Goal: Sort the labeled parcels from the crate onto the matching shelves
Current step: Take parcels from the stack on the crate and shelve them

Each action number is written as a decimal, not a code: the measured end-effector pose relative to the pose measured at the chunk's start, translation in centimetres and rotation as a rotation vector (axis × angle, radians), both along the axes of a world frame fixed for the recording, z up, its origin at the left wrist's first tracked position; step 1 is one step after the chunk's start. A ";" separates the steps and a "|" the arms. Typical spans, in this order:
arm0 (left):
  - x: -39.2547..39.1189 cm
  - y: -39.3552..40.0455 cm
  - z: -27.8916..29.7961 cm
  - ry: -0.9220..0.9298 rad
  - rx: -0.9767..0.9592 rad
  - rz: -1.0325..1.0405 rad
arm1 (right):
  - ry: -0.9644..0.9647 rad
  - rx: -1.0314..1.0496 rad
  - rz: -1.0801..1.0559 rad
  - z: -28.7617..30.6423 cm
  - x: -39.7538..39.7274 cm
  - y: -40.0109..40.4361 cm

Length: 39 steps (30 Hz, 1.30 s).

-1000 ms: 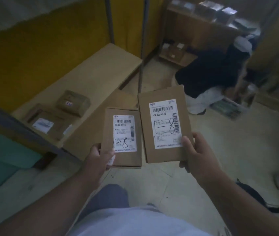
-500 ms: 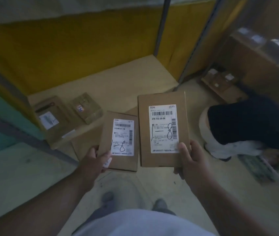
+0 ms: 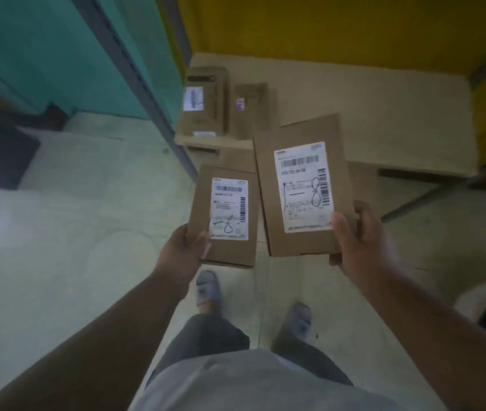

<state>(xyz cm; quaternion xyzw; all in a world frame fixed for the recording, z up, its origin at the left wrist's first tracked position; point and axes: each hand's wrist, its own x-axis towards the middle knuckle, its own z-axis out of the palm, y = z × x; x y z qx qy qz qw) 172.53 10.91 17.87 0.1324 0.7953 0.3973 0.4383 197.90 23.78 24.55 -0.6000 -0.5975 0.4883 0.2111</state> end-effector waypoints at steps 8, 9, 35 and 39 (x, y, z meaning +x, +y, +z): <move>-3.0 -4.4 -4.3 -0.013 -0.106 0.062 | -0.013 -0.156 0.152 -5.6 -4.2 -1.6; -3.5 -4.6 -5.7 -0.025 -0.125 0.080 | -0.032 -0.186 0.153 -6.7 -4.6 -2.0; -10.5 23.1 -45.4 -0.124 -0.066 0.179 | 0.000 -0.360 -0.174 -49.7 -13.9 21.1; -12.0 26.8 -47.3 0.081 -0.053 0.138 | -0.020 -0.325 -0.152 -51.3 -14.2 23.4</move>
